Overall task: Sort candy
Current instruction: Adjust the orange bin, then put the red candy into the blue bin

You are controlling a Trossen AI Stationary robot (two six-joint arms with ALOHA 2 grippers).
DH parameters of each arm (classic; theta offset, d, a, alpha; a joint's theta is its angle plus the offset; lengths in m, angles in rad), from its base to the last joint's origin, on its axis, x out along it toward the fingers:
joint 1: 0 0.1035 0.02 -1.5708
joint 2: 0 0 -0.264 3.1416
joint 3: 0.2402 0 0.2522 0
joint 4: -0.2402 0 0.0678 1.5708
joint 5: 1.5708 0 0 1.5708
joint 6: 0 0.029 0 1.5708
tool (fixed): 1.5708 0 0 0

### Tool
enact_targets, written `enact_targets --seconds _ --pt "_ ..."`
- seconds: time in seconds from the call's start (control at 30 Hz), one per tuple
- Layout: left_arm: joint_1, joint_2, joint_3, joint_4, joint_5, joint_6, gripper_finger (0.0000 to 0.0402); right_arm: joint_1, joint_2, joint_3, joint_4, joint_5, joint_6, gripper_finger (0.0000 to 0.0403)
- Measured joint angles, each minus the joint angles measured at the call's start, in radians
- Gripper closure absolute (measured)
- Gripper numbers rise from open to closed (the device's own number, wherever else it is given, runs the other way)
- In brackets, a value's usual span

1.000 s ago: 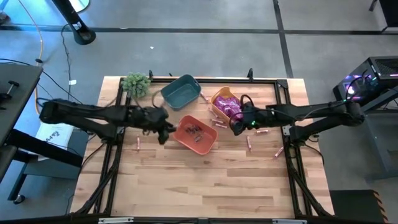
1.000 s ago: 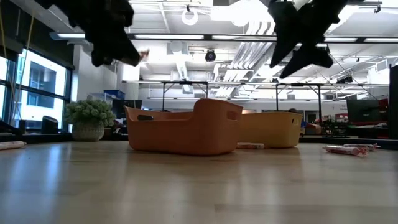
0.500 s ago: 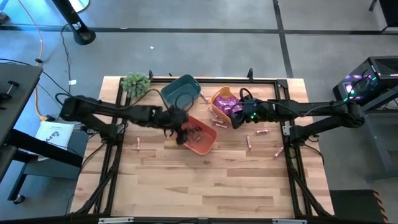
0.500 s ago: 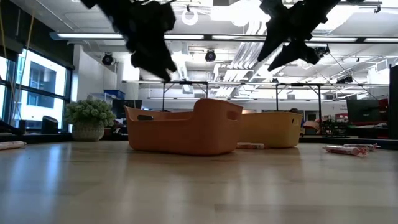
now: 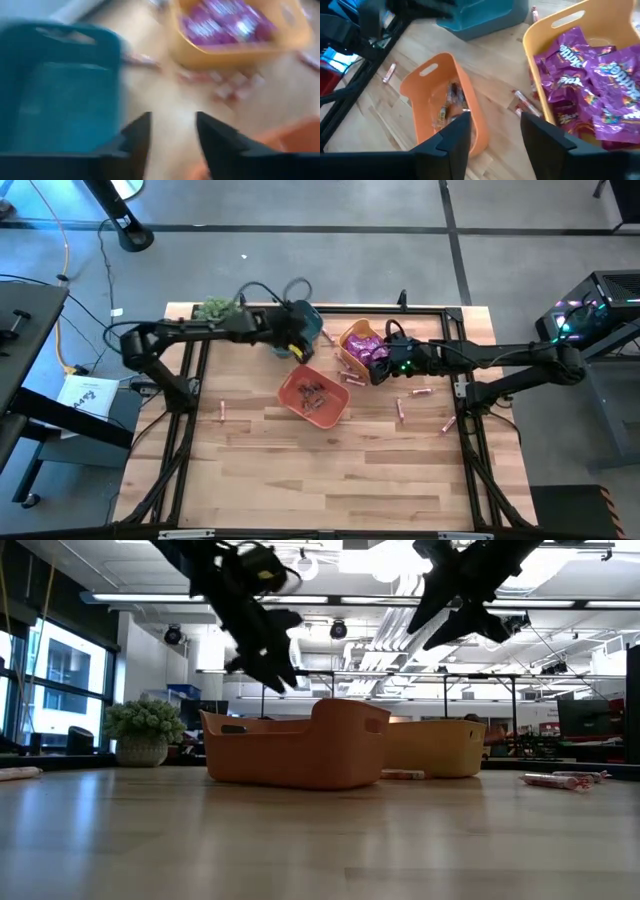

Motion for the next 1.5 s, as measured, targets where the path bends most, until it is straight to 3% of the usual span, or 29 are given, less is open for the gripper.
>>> enact_targets --seconds 0.13,0.23,0.43,0.57,0.7,1.0,1.1,1.3,1.5 --pt "-0.068 0.037 -0.001 -0.011 0.031 0.0 0.0381 0.016 0.059 0.0 0.015 -0.016 0.025 0.0306" --pt "-0.111 0.013 -0.001 -0.024 -0.022 0.006 0.0391 0.045 0.138 0.0 0.031 0.011 0.043 0.0384" --pt "-0.2 -0.119 -0.001 -0.127 -0.168 0.097 0.0401 0.069 0.326 0.0 0.076 0.035 0.091 0.04" --pt "-0.258 -0.255 -0.001 -0.16 -0.192 0.084 0.0401 0.058 0.425 0.0 0.132 0.034 0.11 0.0402" --pt "-0.331 -0.399 -0.001 -0.209 -0.285 0.071 0.0401 0.08 0.49 0.0 0.215 0.026 0.154 0.0402" --pt "-0.461 -0.669 -0.022 -0.427 -0.595 -0.139 0.0401 0.164 0.587 0.04 0.557 -0.077 0.218 0.0403" --pt "-0.485 -0.728 -0.046 -0.438 -0.644 -0.192 0.0401 0.164 0.573 0.111 0.485 -0.067 0.129 0.0403" --pt "-0.519 -0.78 -0.117 -0.44 -0.673 -0.26 0.0401 0.041 0.451 0.252 0.053 0.057 -0.042 0.0403" --pt "-0.536 -0.777 -0.241 -0.336 -0.668 -0.314 0.0401 -0.122 0.389 0.26 -0.048 -0.006 -0.138 0.0403"
